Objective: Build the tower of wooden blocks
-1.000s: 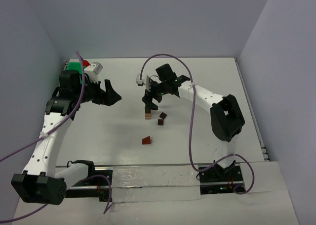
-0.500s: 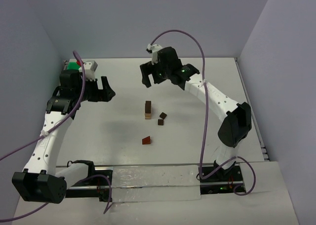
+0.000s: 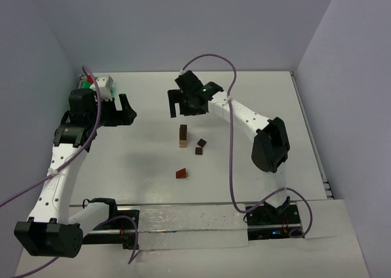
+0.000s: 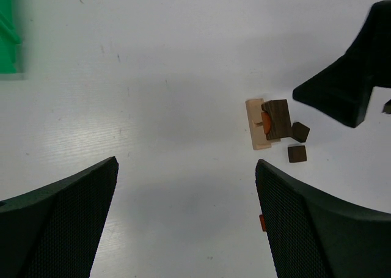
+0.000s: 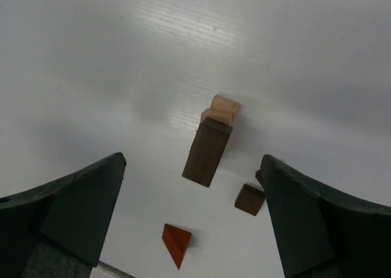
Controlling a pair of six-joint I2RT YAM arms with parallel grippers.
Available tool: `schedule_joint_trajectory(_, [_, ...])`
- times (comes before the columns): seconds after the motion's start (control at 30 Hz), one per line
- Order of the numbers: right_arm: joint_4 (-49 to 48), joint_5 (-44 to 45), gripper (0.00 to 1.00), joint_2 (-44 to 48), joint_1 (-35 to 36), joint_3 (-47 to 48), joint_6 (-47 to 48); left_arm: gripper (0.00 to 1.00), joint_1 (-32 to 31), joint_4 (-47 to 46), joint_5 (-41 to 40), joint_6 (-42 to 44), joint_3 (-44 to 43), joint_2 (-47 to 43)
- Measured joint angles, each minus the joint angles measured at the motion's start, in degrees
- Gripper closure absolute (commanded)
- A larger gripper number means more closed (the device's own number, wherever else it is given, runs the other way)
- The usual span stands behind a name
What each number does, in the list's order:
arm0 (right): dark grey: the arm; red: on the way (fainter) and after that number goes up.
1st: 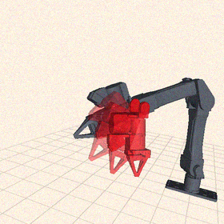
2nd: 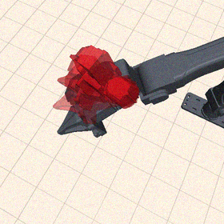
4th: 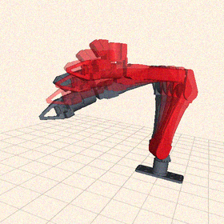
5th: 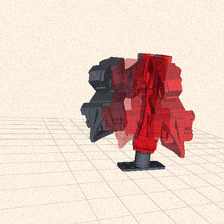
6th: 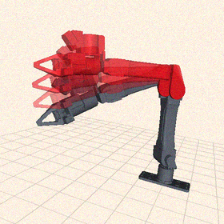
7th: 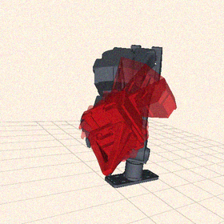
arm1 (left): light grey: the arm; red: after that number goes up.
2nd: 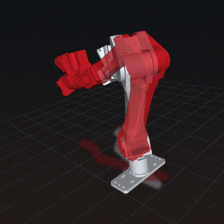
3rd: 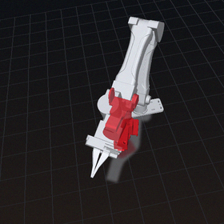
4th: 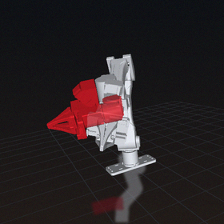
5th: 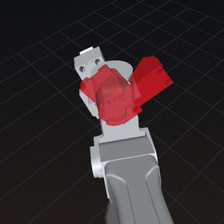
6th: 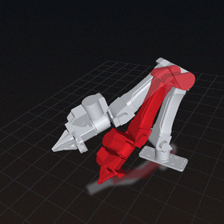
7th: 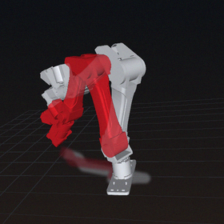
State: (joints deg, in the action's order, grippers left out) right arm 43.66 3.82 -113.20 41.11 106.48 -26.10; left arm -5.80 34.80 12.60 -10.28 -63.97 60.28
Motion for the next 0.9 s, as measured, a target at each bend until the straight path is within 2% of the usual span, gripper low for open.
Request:
schedule_joint_trajectory(0.3, [3.33, 0.49, 0.02, -9.55, 1.44, 0.02, -5.92, 0.01, 0.04, -0.55, -1.32, 0.07, 1.17, -0.41])
schedule_joint_trajectory(0.53, [4.7, 1.71, 0.06, -11.96, 1.69, 0.15, -8.63, 0.01, 0.28, -0.93, -1.53, 0.04, 1.75, -0.58])
schedule_joint_trajectory(0.8, [5.02, 2.47, 0.12, -15.08, 1.74, 2.1, -11.65, 0.01, 0.28, -1.25, -1.8, 0.04, 2.01, -0.62])
schedule_joint_trajectory(0.9, [5.07, 2.44, 0.18, -16.36, 1.76, 2.75, -12.54, 0.01, 0.28, -1.27, -1.94, 0.04, 2.34, -0.71])
